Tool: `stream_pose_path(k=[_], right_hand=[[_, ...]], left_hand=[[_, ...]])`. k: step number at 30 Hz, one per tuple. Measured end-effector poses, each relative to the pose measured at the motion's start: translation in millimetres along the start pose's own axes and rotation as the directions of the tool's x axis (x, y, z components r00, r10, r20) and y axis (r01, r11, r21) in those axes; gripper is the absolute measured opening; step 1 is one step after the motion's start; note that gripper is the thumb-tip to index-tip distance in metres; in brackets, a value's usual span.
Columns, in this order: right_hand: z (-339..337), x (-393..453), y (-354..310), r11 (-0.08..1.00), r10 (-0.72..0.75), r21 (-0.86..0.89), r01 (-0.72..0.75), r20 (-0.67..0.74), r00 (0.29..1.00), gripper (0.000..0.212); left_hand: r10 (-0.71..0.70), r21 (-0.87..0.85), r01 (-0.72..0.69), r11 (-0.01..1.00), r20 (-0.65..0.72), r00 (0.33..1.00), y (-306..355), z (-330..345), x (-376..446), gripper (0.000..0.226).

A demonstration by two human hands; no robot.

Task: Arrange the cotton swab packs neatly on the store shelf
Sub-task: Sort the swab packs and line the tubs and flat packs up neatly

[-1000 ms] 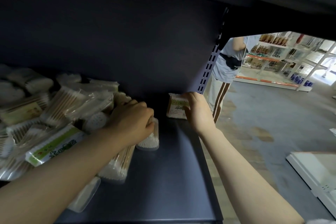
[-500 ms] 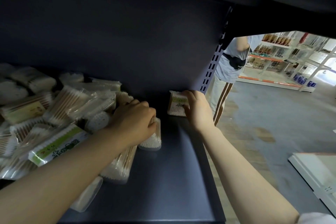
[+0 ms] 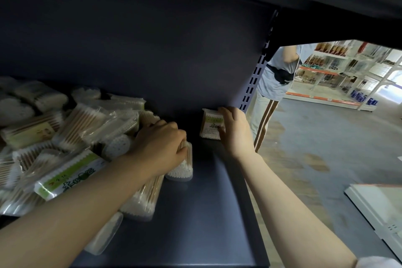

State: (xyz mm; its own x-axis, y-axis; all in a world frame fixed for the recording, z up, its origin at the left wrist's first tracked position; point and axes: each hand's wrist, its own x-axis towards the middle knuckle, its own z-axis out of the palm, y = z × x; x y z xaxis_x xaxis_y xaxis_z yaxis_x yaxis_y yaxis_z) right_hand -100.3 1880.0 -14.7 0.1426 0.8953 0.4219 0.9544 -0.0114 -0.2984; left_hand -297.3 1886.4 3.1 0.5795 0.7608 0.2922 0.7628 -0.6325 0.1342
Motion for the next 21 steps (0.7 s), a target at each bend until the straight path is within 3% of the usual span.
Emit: stream_pose_path(k=[3, 6, 7, 10, 21], right_hand=[[-4.3, -4.0, -4.4, 1.000, -0.010, -0.003, 0.009, -0.017, 1.000, 0.069], [-7.8, -10.4, -11.3, 0.999, -0.032, 0.017, 0.033, -0.050, 0.998, 0.088], [-7.1, -11.5, -12.6, 0.999, -0.039, 0.008, 0.040, -0.054, 0.998, 0.085], [-1.1, -13.7, -16.9, 0.998, -0.063, -0.010, 0.062, -0.072, 0.995, 0.050], [5.6, -32.8, -40.7, 0.989, -0.124, 0.078, 0.123, 0.004, 0.992, 0.042]], left_hand=[[-0.029, -0.015, 0.028, 0.999, -0.028, 0.999, -0.6, -0.7, -0.7, 0.027], [-0.057, -0.050, 0.054, 0.997, -0.046, 0.997, -2.3, -7.2, -2.0, 0.035], [-0.060, -0.061, 0.057, 0.997, -0.048, 0.997, -3.1, -10.4, -1.9, 0.040], [-0.074, -0.081, 0.067, 0.994, -0.081, 0.994, -5.1, -20.1, -2.9, 0.043], [-0.176, -0.112, 0.152, 0.982, -0.253, 0.951, -33.1, -32.1, -38.5, 0.022]])
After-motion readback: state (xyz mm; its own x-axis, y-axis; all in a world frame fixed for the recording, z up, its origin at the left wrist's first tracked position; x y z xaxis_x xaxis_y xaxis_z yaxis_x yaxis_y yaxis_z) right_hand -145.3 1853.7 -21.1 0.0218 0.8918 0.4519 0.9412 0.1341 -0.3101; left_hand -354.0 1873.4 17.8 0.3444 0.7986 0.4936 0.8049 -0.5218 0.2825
